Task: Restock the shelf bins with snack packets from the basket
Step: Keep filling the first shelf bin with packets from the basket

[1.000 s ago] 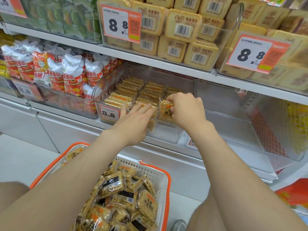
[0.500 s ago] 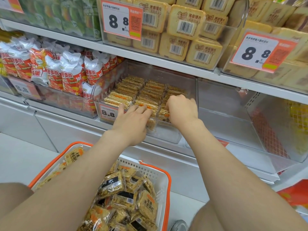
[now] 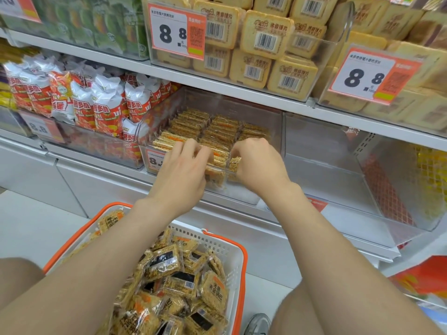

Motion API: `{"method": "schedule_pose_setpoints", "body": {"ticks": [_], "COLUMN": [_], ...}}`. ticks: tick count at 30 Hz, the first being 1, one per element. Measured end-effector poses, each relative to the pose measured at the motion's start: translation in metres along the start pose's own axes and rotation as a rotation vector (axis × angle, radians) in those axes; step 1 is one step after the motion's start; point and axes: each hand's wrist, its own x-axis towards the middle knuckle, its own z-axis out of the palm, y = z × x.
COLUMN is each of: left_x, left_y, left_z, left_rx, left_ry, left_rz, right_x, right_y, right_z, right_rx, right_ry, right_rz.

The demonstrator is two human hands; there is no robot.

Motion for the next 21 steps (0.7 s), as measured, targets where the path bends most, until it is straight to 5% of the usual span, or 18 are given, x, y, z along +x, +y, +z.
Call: {"method": "schedule_pose_setpoints", "body": {"ticks": [3,12,21], "left_x": [-0.012,-0.076,-0.117], "left_y": [-0.001,-0.044,-0.077], "left_z": [-0.005,0.004,0.03], "left_rx": [0.044,0.235,0.217], "left_ry": [-0.08,-0.873,-1.297], "left_rz": [-0.031,-0.261,-0.336], "right_x": [-0.018,-0.061,-0.054], "right_y": [-0.027,-0.087,-0.128], "right_z": [-0.003,0.03,0.053], "right_rx": [0.147,0.06,0.066], "right_ry": [-0.036,-0.615,-0.833], "right_rz": [-0.039,-0.299,-0.378]}}
